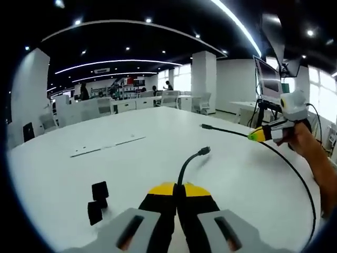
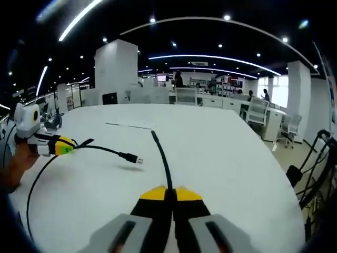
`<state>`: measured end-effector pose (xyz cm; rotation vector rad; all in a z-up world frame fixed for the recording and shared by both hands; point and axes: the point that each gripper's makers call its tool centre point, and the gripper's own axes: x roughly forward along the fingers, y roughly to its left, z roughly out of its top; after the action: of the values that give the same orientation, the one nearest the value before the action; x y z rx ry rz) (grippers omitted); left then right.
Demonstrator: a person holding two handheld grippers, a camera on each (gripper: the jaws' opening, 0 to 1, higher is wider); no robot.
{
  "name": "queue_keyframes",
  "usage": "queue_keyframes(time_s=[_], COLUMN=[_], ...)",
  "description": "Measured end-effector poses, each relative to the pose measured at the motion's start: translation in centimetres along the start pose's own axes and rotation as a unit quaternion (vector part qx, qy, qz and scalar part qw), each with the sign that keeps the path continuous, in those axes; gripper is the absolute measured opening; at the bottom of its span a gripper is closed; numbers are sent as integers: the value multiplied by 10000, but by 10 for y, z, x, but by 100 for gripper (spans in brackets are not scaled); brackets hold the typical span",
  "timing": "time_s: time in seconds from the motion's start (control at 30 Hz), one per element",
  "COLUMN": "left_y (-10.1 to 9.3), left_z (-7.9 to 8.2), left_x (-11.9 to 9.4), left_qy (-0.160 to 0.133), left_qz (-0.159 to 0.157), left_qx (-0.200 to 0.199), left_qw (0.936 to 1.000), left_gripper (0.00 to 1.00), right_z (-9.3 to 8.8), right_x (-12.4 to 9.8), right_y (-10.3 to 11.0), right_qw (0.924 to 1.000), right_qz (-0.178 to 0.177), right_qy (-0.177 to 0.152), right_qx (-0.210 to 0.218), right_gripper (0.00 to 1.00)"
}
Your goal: Find the charging cable on the desk, coil it up and secure with Velcro.
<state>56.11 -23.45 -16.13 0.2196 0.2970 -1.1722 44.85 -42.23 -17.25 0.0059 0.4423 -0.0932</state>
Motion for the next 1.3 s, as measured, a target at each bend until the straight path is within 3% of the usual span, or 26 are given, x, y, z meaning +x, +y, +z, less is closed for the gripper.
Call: queue_keyframes(time_s=[0.1,0.43,0.83,1.0,1.3], left_y=[2,18,50,60,78], left_z=[0,-6,-9,-8,-9], left_x=[-4,-30,-50,-55,-58], left_qy=[21,-18,-90,-128,-130], left_qz=[-78,-94,-104,-97,-212], left_qx=[40,275,117,313,285], left_qw=[10000,9996,9998,9994,9993], left_gripper=[4,4,4,4,4], right_z=[1,9,30,38,52], right_x=[7,16,35,43,65], right_y=[14,50,99,117,142], right_qw=[9996,9984,9948,9925,9882], right_qz=[291,473,802,965,1166], right_qy=[40,174,233,243,361], right_qx=[57,-252,-577,-716,-923], right_gripper=[4,4,4,4,4])
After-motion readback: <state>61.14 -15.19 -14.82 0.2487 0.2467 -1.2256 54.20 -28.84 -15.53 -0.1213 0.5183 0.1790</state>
